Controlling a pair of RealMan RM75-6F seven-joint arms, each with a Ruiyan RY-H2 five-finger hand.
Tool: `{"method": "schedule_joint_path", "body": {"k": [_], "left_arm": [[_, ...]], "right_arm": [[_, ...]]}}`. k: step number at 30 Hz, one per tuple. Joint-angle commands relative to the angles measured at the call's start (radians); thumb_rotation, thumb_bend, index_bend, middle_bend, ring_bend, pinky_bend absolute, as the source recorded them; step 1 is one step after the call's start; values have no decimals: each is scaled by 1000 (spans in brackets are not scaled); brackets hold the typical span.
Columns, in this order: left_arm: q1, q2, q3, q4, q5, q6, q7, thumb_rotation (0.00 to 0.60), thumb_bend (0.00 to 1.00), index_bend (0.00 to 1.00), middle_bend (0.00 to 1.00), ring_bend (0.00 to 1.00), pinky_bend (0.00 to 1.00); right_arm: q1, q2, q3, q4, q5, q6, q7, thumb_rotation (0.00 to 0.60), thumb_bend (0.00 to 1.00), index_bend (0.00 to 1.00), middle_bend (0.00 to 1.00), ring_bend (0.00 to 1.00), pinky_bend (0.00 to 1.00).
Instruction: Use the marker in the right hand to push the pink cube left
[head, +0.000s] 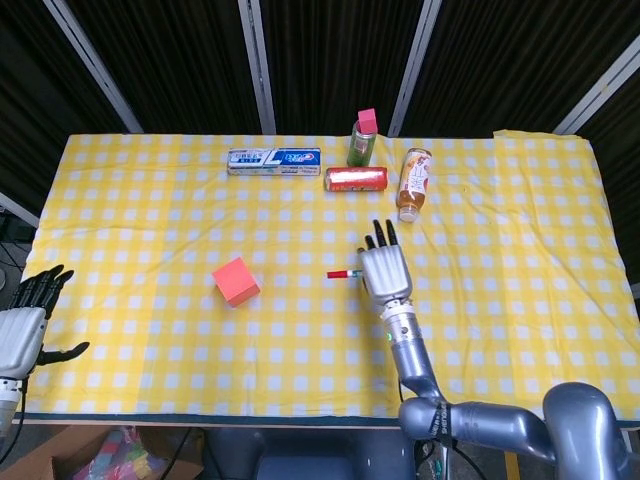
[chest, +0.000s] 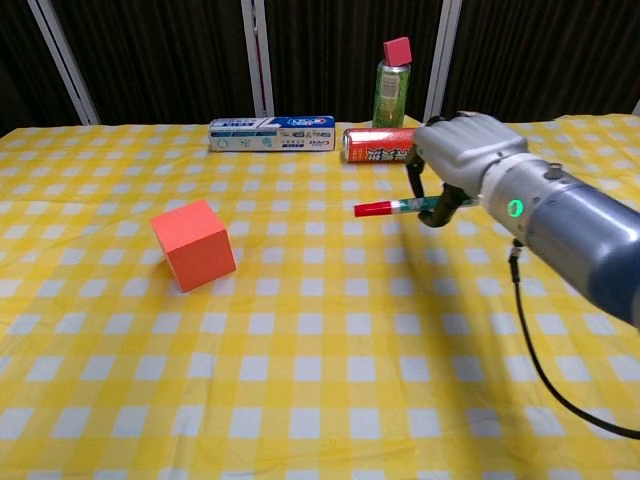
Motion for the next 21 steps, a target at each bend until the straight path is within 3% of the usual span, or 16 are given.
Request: {"method": "schedule_joint_path", "body": {"k": [1, 18, 21], "left_arm": [[1, -4, 2, -1, 2, 2, 7, 600, 0, 66, 0, 0, 27], [-2, -11, -1, 2, -1, 1, 21, 600, 0, 67, 0, 0, 27], [-2, -10, -2, 2, -1, 0, 20, 600, 0, 67, 0, 0, 27]], "right_arm": [[-48, 48, -25, -22, 3, 17, 43, 600, 454, 743, 307, 16, 60], [-99, 73, -44, 138, 52, -109, 151, 600, 455, 742, 307, 16, 61], [-101, 63, -52, 165, 44, -126, 164, 600, 454, 682, 307, 17, 61]]}}
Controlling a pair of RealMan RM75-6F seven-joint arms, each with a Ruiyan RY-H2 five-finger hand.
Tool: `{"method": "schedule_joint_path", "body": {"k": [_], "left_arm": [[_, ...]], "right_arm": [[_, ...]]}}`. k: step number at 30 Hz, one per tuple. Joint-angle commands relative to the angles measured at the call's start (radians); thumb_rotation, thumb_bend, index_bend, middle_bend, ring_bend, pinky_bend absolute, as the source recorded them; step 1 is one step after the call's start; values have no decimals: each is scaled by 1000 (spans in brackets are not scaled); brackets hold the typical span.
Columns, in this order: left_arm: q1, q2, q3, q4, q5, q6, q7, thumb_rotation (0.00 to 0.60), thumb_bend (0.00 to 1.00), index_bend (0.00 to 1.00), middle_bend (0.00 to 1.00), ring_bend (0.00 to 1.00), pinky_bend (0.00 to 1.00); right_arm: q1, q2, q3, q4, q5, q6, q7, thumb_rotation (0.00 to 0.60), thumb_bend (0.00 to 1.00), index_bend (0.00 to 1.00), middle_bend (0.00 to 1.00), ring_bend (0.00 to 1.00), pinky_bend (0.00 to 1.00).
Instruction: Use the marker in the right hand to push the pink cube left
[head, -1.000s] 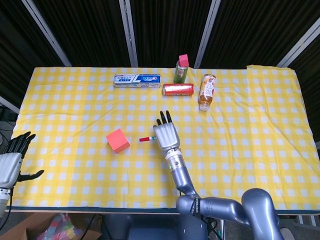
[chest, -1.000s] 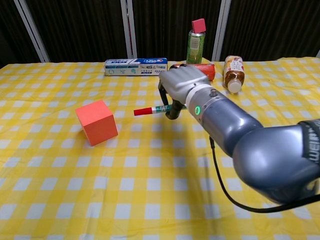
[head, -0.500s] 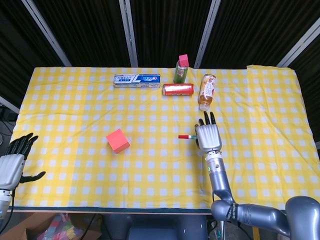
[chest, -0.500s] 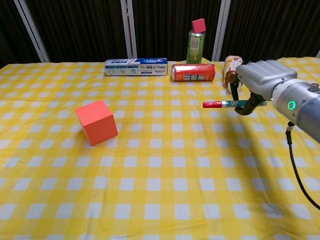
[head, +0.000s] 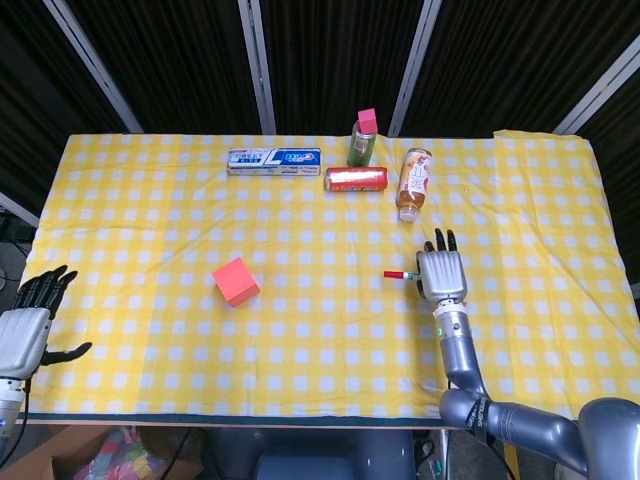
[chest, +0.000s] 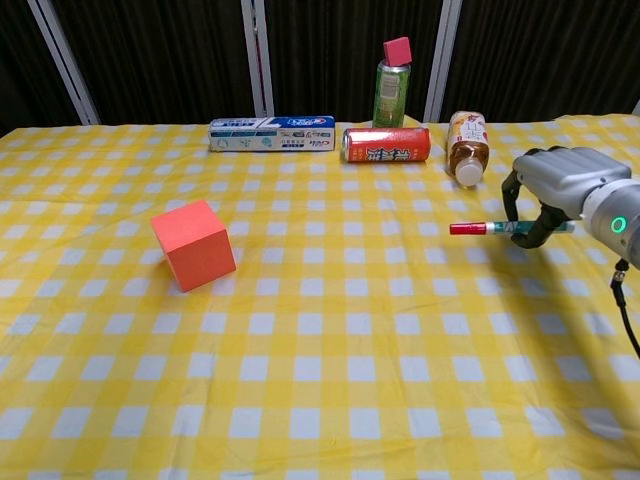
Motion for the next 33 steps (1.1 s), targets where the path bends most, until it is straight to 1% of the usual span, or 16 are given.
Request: {"method": "schedule_joint_path", "body": {"k": [1, 3, 8, 9, 11, 17, 19, 23, 26, 28, 30, 32, 33], "left_arm": [[0, 0, 0, 0, 0, 0, 0, 600, 0, 67, 0, 0, 27], [0, 0, 0, 1, 1, 1, -1, 600, 0, 67, 0, 0, 27], [0, -1, 0, 2, 0, 1, 1, 600, 0, 67, 0, 0, 27], [1, -1, 0, 2, 2, 2, 1, 600, 0, 67, 0, 0, 27], [1, -1, 0, 2, 3, 4, 1, 600, 0, 67, 0, 0, 27], [3, -2, 1, 7, 4, 6, 1, 600, 0, 67, 0, 0, 27], [4, -1, 1, 8, 5, 8, -1, 600, 0, 65, 0, 0, 27], [6, -2, 2, 10, 11, 14, -6, 600, 0, 55, 0, 0, 27], [9, -6, 3, 16, 24, 27, -8, 600, 0, 44, 0, 0, 27], [12, -12, 3, 25, 37, 41, -10, 600, 0, 33, 0, 0, 27], [14, -19, 1, 35, 51, 57, -11, 600, 0, 18, 0, 0, 27], [17, -25, 1, 46, 63, 71, -9, 600, 0, 8, 0, 0, 27], [18, -29, 2, 55, 71, 79, -7, 600, 0, 7, 0, 0, 27]], "right_arm": [[-3, -11, -8, 23, -6, -17, 14, 600, 454, 650, 306, 17, 61], [-3, -14, -10, 28, -9, -21, 15, 600, 454, 542, 286, 15, 61], [-1, -9, -13, 13, -13, -22, -5, 600, 454, 177, 139, 0, 18], [-1, -5, -15, 5, -14, -18, -14, 600, 454, 129, 122, 0, 12], [-2, 4, -14, -15, -13, -9, -26, 600, 452, 67, 96, 0, 2], [-24, 66, -6, -129, -38, 54, -32, 600, 449, 55, 81, 0, 1], [-41, 98, -7, -181, -58, 83, -20, 600, 448, 55, 81, 0, 1], [-94, 187, -27, -302, -114, 150, 11, 600, 449, 54, 72, 0, 0], [-153, 273, -59, -399, -173, 202, 58, 600, 448, 49, 60, 0, 0], [-201, 339, -100, -451, -237, 239, 97, 600, 447, 42, 49, 0, 0], [-245, 390, -142, -471, -310, 280, 133, 600, 447, 29, 36, 0, 0], [-282, 423, -177, -470, -376, 318, 167, 600, 445, 7, 12, 0, 0], [-310, 443, -203, -460, -426, 348, 196, 600, 443, 1, 5, 0, 0]]}}
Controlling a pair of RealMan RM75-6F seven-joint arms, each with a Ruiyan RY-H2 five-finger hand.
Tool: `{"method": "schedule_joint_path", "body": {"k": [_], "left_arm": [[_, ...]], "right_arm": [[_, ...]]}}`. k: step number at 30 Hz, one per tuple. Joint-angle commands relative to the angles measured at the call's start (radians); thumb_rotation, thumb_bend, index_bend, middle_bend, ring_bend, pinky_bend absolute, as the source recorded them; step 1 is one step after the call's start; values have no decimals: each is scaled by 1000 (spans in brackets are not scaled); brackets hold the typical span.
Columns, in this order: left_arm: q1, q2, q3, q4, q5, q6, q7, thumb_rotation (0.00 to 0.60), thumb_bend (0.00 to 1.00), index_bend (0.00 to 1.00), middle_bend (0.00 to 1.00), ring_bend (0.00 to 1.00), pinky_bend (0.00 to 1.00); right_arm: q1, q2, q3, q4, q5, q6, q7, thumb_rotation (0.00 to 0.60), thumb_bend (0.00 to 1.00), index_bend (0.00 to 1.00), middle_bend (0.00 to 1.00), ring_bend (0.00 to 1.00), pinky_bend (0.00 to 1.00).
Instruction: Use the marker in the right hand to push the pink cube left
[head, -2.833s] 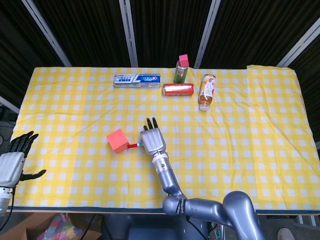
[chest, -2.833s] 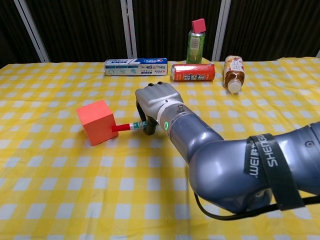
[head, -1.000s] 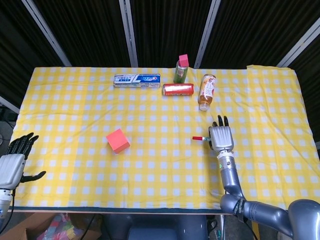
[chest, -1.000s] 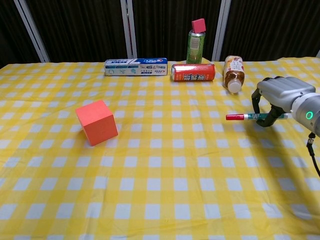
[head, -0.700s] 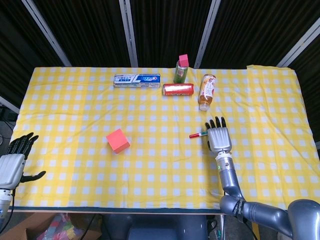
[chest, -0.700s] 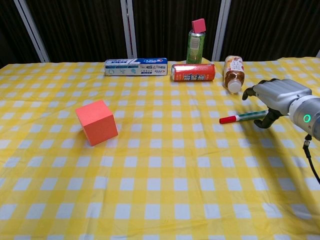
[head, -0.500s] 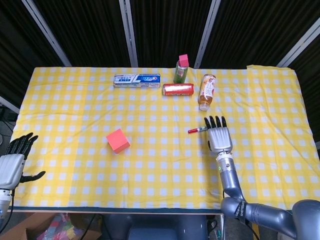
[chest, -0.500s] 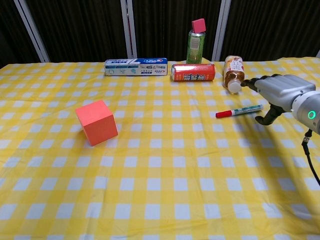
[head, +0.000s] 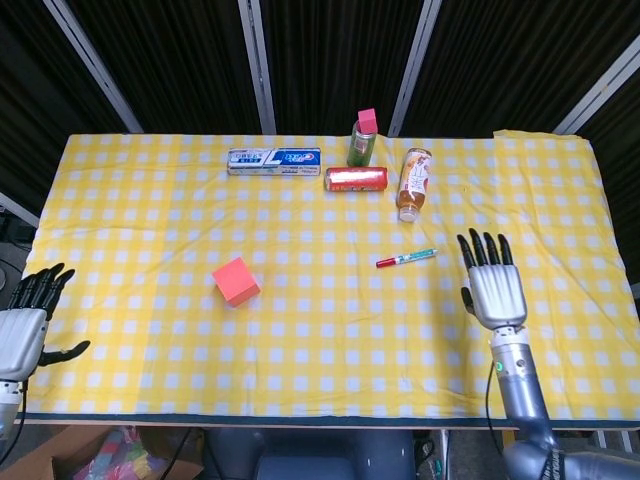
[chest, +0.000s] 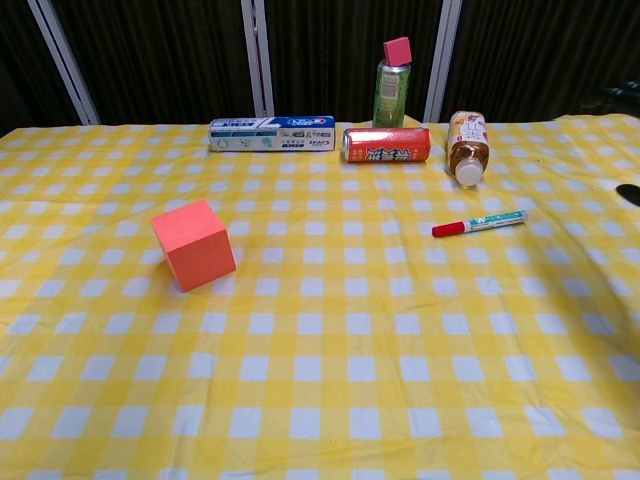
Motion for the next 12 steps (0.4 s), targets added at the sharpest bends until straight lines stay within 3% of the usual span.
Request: {"method": "schedule_joint_path", "body": {"k": [1, 5, 12], "left_arm": [[5, -14, 1, 22, 21, 22, 6, 600, 0, 6, 0, 0, 27], [9, -26, 3, 41, 33, 36, 21, 600, 0, 0, 0, 0, 26], [13, -41, 1, 64, 52, 62, 34, 600, 0, 0, 0, 0, 25]], "right_arm": [[-122, 91, -108, -11, -183, 126, 116, 600, 440, 0, 0, 0, 0], [-205, 132, -150, 34, -288, 223, 221, 600, 433, 0, 0, 0, 0], [-305, 140, -144, 206, -348, 330, 417, 600, 431, 0, 0, 0, 0]]}}
